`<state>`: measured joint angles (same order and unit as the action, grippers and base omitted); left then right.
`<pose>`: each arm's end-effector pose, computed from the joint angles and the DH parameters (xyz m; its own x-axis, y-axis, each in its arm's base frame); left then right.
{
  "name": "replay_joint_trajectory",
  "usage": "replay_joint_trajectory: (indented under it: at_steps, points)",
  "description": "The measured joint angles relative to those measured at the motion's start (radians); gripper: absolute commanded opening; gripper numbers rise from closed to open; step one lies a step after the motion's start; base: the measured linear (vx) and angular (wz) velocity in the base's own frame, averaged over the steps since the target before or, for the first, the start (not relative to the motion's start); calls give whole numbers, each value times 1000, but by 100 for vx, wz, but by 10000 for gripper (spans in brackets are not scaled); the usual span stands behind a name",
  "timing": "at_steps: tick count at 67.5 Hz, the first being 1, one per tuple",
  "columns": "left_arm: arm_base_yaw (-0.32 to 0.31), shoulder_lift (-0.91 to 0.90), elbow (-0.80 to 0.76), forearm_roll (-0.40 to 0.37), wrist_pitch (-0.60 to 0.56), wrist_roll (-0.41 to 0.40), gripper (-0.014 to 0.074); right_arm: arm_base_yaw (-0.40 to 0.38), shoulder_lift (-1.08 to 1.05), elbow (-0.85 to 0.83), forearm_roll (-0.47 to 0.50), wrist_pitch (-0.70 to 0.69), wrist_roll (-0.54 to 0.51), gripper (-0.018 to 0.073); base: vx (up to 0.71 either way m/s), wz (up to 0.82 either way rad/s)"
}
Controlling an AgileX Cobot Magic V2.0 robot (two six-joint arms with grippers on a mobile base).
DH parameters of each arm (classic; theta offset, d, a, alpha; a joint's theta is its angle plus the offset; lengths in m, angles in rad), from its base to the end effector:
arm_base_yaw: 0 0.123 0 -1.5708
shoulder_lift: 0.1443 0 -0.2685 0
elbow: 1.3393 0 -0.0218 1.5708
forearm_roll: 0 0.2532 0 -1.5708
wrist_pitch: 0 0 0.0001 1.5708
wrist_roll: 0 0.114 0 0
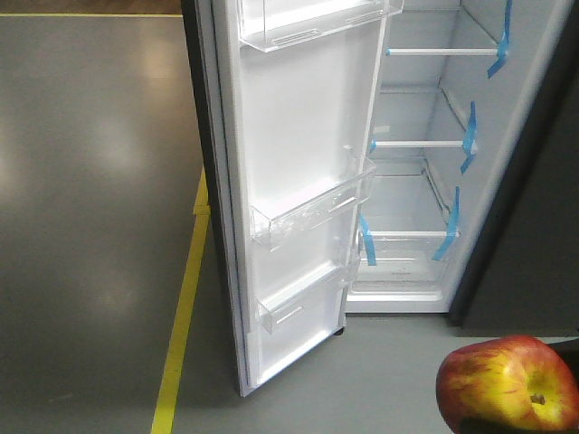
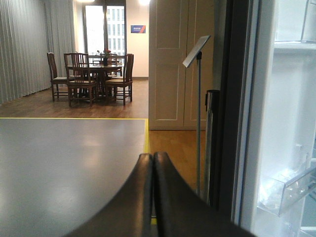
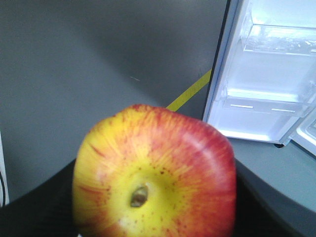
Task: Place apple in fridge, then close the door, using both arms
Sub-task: 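Approach the upper clear door bin with the held apple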
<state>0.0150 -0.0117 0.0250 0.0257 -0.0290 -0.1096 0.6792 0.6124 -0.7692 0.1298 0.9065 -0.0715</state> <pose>0.0982 0.0014 0.2105 0.1035 -0.0823 -0.9912 -0.0056 0.9965 -0.0833 0.0976 0.0938 0.3202 -0.4821 -0.3780 -0.7904 -0.6834 0.7267 0.0693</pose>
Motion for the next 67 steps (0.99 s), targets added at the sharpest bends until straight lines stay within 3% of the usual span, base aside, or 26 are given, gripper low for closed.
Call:
replay_joint_trajectory:
  at_steps: [67]
  points:
    - [0,0,0,0,0,0,-6,0,0,0,0,0,0,343,12,0]
